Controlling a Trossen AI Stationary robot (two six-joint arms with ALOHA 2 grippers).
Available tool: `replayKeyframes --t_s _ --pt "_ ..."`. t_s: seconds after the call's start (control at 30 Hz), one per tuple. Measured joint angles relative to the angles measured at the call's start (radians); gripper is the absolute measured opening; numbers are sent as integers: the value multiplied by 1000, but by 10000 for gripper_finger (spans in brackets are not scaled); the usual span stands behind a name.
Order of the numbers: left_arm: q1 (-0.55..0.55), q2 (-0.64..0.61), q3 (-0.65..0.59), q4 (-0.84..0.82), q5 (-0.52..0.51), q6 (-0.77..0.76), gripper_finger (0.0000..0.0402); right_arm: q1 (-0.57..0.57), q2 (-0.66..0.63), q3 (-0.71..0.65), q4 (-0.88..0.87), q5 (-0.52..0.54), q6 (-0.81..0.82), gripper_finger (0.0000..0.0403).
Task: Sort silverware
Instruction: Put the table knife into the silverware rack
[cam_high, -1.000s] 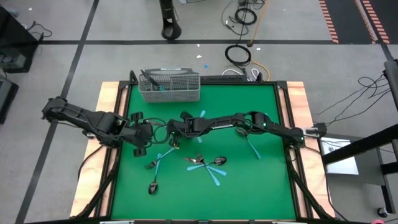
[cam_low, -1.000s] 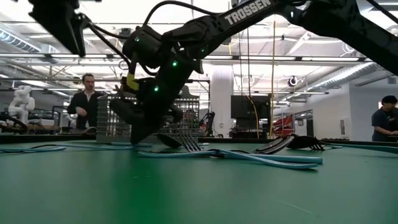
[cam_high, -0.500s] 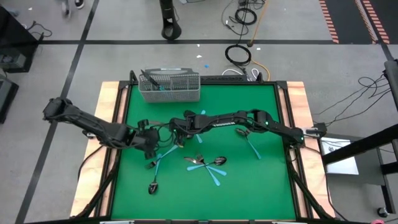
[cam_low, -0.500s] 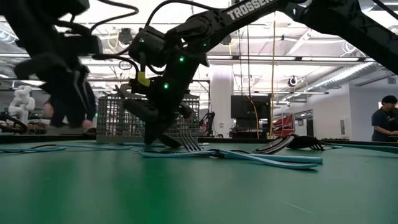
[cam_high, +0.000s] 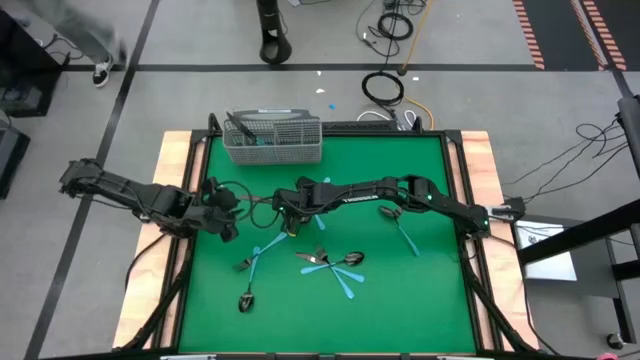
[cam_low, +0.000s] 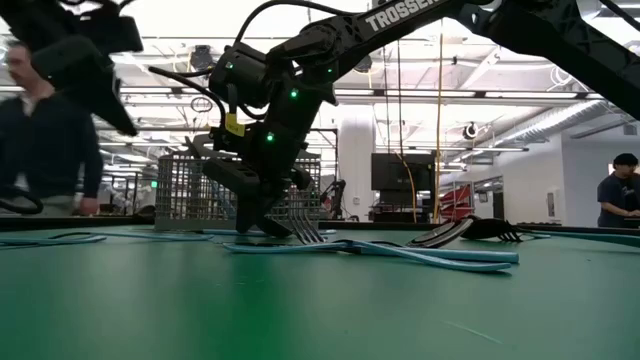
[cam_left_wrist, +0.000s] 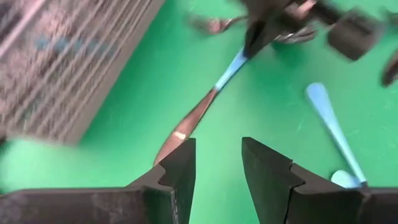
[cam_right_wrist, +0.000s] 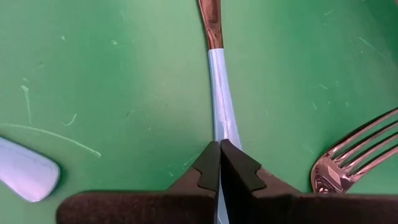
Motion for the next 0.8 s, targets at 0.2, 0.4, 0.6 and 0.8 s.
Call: replayKeyframes --t_s 0.2,0.4,0.6,0.8 --pt "170 43 0 71 107 -70 132 0 -2 0 7 0 0 0" --pt "431 129 0 44 285 7 132 4 -3 0 12 -25 2 0" --pt "573 225 0 156 462 268 132 7 -3 0 7 -26 3 0" --pt "658 355 0 170 526 317 132 8 -5 0 -4 -27 0 0"
